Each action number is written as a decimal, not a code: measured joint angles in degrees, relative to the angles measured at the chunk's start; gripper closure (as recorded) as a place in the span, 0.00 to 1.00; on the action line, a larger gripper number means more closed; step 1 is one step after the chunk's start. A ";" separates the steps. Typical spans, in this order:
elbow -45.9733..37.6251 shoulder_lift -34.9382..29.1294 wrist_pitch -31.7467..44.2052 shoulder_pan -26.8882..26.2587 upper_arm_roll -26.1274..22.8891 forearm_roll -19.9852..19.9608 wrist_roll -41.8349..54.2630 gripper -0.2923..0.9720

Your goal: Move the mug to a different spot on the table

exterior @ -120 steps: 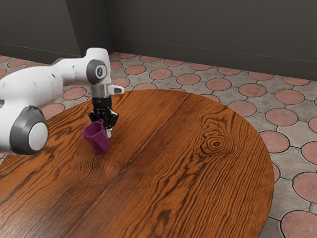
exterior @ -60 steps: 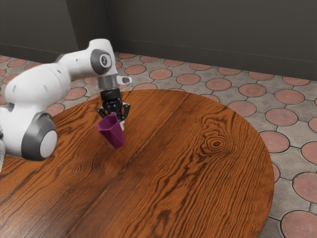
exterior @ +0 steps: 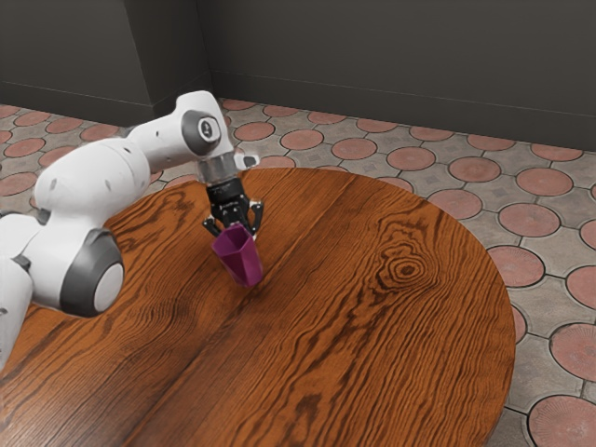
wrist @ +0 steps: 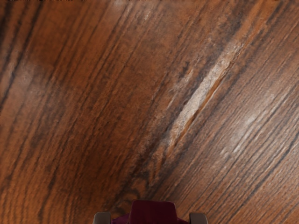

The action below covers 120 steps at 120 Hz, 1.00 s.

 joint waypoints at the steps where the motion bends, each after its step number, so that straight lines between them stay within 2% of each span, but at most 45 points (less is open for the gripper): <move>1: 0.00 0.08 0.06 0.00 0.02 -0.04 -0.12 0.73; 18: 0.01 1.33 0.90 -0.02 0.67 -1.56 -2.14 0.73; 57: -0.19 4.11 1.59 0.30 3.25 -10.27 -7.71 0.73; 78: -0.57 4.88 1.68 0.47 3.55 -13.00 -10.09 0.73; 99: -0.62 5.49 1.95 0.59 3.60 -14.37 -11.94 0.66; 120: -0.62 5.66 2.46 0.54 3.61 -14.75 -13.19 0.44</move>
